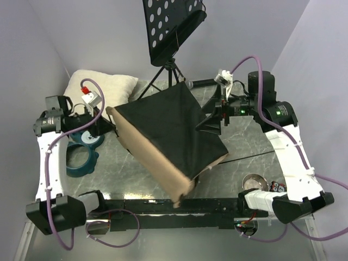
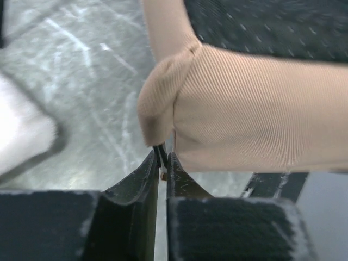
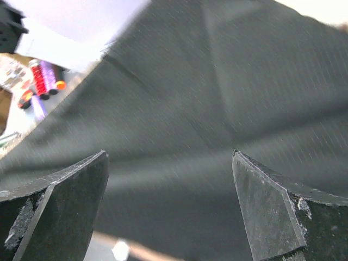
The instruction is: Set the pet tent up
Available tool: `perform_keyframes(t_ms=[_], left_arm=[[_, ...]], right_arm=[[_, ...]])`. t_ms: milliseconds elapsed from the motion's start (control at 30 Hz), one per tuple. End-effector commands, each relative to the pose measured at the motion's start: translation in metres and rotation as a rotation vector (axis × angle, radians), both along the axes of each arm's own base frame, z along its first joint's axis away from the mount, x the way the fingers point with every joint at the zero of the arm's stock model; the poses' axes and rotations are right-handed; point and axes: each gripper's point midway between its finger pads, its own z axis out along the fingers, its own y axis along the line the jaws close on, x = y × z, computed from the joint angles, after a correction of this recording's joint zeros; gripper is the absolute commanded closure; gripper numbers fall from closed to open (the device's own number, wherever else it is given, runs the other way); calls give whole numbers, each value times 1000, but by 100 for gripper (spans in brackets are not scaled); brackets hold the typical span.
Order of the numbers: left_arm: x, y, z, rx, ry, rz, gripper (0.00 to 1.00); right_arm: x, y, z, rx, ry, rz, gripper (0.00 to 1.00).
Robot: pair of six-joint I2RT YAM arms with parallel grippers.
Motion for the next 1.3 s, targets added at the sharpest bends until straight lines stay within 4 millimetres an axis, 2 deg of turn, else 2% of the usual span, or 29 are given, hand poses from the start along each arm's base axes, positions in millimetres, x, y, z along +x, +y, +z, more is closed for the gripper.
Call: perform_keyframes(t_ms=[0, 100, 133, 200, 233, 333, 400, 500, 600, 700, 767, 800, 867, 900, 933, 967, 1033, 1067, 1100, 1133, 1167, 1233, 1267], left_arm=[[15, 22, 15, 82, -108, 1, 84], [21, 37, 14, 145, -92, 19, 53], [22, 43, 15, 180, -92, 25, 46], [23, 54, 16, 245, -78, 47, 25], [22, 58, 20, 263, -85, 54, 20], [18, 74, 30, 336, -112, 102, 14], [18, 82, 45, 387, -173, 142, 13], [18, 81, 88, 419, -323, 196, 10], [14, 69, 143, 392, -504, 205, 7], [3, 43, 206, 295, -677, 140, 2], [-9, 19, 241, 210, -775, 25, 0], [-18, 3, 257, 115, -778, -42, 0], [-32, -25, 281, -36, -765, -172, 0], [-40, -37, 283, -122, -701, -248, 0], [-43, -51, 290, -158, -737, -333, 0], [-53, -72, 289, -251, -686, -433, 0], [-58, -103, 279, -341, -556, -560, 0], [-49, -118, 273, -362, -484, -582, 0], [-41, -131, 272, -349, -485, -580, 0], [-31, -148, 257, -320, -432, -580, 1], [-23, -164, 251, -240, -505, -572, 1], [-23, -203, 212, -61, -496, -616, 2], [-34, -221, 198, 10, -522, -675, 2]], right_arm=[[2, -24, -10, -45, 10, -121, 0], [5, -47, -35, -82, 79, -202, 0], [5, -55, -47, -103, 100, -233, 0], [4, -71, -72, -145, 141, -288, 0], [1, -77, -84, -161, 177, -310, 1], [-8, -90, -109, -175, 243, -348, 1], [-12, -90, -120, -174, 264, -357, 2], [-6, -92, -129, -164, 268, -383, 3], [-4, -93, -126, -133, 273, -369, 3], [-6, -97, -122, -81, 276, -370, 2], [-10, -98, -120, -42, 278, -376, 2], [-14, -96, -116, -15, 279, -370, 2], [-21, -91, -101, 28, 226, -345, 2], [-24, -89, -92, 48, 205, -340, 2], [-25, -87, -81, 74, 174, -335, 1], [-27, -85, -68, 91, 107, -325, 1], [-28, -84, -51, 104, 39, -325, 0], [-28, -84, -43, 102, 14, -326, 0], [-28, -84, -37, 96, 2, -330, 0], [-27, -85, -34, 87, -1, -340, 0], [-25, -87, -32, 75, 1, -354, 0], [-26, -89, -38, 50, 19, -365, 1], [-27, -90, -45, 32, 27, -369, 1]])
